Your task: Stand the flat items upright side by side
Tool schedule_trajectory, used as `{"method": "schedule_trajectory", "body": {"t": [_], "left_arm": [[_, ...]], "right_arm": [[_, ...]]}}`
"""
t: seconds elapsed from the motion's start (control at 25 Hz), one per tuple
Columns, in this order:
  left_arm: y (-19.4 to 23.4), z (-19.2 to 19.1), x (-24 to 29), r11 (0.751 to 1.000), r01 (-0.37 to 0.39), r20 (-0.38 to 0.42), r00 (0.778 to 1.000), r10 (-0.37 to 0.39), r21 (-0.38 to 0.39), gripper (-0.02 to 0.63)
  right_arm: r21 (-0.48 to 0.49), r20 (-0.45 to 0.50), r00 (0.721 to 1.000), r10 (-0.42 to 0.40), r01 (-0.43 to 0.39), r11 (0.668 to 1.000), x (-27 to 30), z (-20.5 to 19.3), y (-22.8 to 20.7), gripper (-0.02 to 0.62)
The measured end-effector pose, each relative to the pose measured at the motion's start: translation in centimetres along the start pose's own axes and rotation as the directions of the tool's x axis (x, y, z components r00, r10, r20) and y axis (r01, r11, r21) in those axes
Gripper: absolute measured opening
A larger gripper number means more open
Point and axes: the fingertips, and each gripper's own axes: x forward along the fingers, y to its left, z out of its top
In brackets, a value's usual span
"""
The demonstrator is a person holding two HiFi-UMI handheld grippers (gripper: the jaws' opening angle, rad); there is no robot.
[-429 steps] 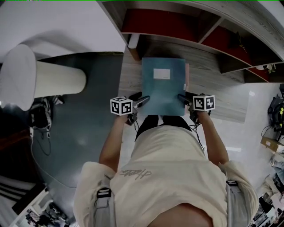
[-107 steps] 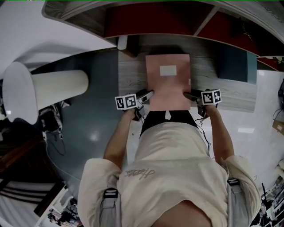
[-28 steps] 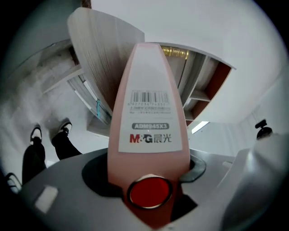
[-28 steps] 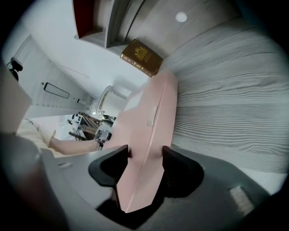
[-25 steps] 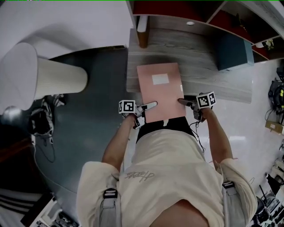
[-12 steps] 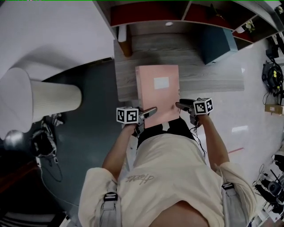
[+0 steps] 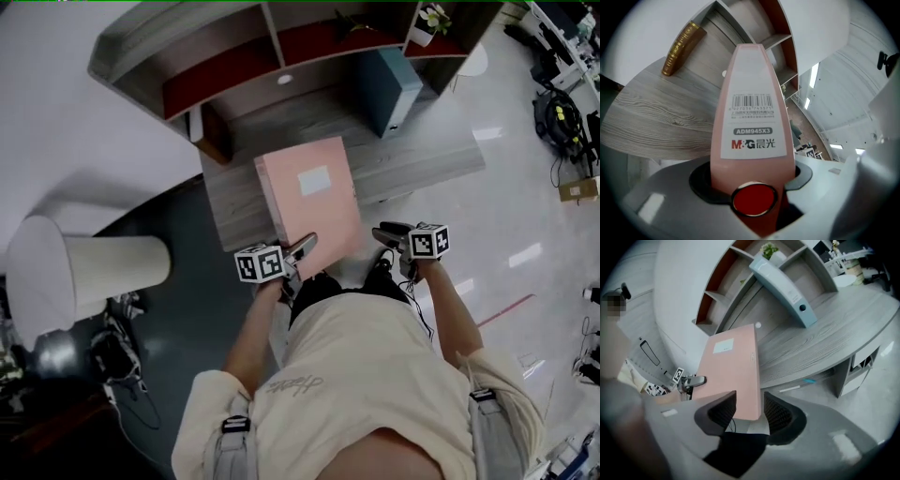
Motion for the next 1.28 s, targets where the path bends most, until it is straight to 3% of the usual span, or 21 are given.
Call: {"method": "schedule_trajectory", "body": {"t": [0.16,0.36,0.56,0.84,1.0,1.28], "left_arm": [[-1.9,1.4,2.5,0.996,-0.091,0.045,0.995,0.089,0.026,0.291],[-4.4,2.7,5.5,0.981,-0.178,0.109,0.979,0.17,0.072,0.291],[-6.6,4.6,7.8,0.941,-0.294,0.208,0.944,0.257,0.168,0.291],[-7.7,7.1,11.3,0.893,-0.414,0.313,0.884,0.348,0.174,0.29],[-8.4,8.7,12.6,0.843,-0.501,0.378,0.832,0.406,0.198,0.29],[-8.7,11.0,15.0,0.712,-0.657,0.493,0.718,0.491,0.248,0.29]], "right_arm": [[-0.051,0.077,0.995,-0.068,0.072,0.996,-4.4,0.6,-2.4,0.168],[-0.109,0.108,0.988,-0.108,0.12,0.987,-8.4,1.2,-4.8,0.156],[-0.115,0.109,0.988,-0.109,0.121,0.986,-11.8,1.0,-7.4,0.156],[-0.091,0.088,0.989,-0.115,0.123,0.988,-15.9,-0.4,-11.4,0.156],[-0.077,0.073,0.991,-0.111,0.116,0.99,-17.6,-1.1,-13.0,0.156],[-0.047,0.035,0.995,-0.089,0.091,0.995,-18.4,-2.7,-14.9,0.156]]}}
